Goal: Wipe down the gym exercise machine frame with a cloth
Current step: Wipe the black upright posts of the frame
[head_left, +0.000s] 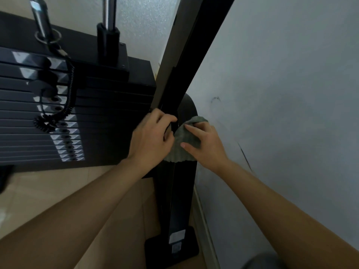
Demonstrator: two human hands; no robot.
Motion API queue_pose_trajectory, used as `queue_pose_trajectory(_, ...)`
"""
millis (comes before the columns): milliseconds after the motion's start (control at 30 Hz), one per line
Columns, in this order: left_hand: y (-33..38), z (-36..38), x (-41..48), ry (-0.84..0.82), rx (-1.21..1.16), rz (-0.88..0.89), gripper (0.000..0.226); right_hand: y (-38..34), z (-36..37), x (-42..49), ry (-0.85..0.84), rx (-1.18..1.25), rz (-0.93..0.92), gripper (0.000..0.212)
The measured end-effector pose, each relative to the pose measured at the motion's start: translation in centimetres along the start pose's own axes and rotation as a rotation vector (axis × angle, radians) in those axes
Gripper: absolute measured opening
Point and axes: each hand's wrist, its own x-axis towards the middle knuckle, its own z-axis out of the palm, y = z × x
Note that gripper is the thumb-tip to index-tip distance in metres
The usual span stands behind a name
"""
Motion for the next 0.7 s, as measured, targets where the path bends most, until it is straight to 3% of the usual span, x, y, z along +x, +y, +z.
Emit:
queue_pose_trajectory(133,1.3,2.8,-1.8,-0.171,-0.244,-0.335,0.029,1.2,0.2,-2.1,0.034,0.185,0.052,0.050)
queue_pose_trajectory(367,2.4,5.5,-2.2,-0.085,-0.386,-0.707,0.035,1.5,0.2,-1.6,0.124,0.348,0.131,0.059)
queue_pose_trajectory(500,2.1,5.8,-1.6,-0.055,-0.548,-1.005,0.041,1.0,0.6,-0.6,0.173,0.405,0.295,0.048)
queue_pose_trajectory(700,1.4,6.6,-2.9,-0.124,-0.562,-1.082,0.045,1.5,2.4,-1.6,0.165,0.472,0.508,0.028)
